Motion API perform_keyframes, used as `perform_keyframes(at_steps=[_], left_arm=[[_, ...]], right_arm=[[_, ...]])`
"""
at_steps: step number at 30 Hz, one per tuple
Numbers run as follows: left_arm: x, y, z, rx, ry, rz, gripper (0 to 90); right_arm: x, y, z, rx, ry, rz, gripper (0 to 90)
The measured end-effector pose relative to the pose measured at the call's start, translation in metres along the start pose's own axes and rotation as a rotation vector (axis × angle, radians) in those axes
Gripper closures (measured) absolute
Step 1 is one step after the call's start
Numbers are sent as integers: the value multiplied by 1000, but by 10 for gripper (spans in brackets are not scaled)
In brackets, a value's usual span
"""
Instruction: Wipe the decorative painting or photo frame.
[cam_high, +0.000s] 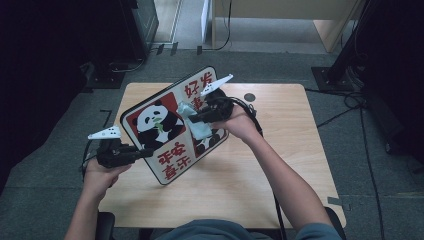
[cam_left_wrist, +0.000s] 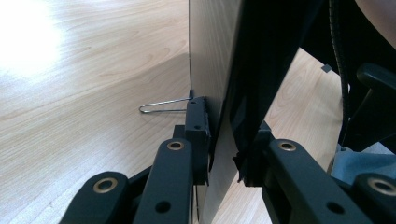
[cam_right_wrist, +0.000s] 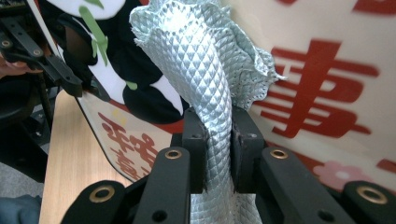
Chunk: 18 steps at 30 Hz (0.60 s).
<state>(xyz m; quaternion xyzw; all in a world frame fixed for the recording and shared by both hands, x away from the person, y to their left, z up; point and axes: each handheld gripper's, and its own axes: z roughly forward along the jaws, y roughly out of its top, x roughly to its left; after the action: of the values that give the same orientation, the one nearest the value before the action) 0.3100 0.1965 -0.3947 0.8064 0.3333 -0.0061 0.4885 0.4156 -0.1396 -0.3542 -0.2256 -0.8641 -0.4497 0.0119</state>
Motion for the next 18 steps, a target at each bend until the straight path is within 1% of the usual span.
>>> perform_keyframes(at_steps=[18], left_arm=[[0,0,0,0,-1,0,780]], right_arm=[[-2,-23,12,5,27,26,795]])
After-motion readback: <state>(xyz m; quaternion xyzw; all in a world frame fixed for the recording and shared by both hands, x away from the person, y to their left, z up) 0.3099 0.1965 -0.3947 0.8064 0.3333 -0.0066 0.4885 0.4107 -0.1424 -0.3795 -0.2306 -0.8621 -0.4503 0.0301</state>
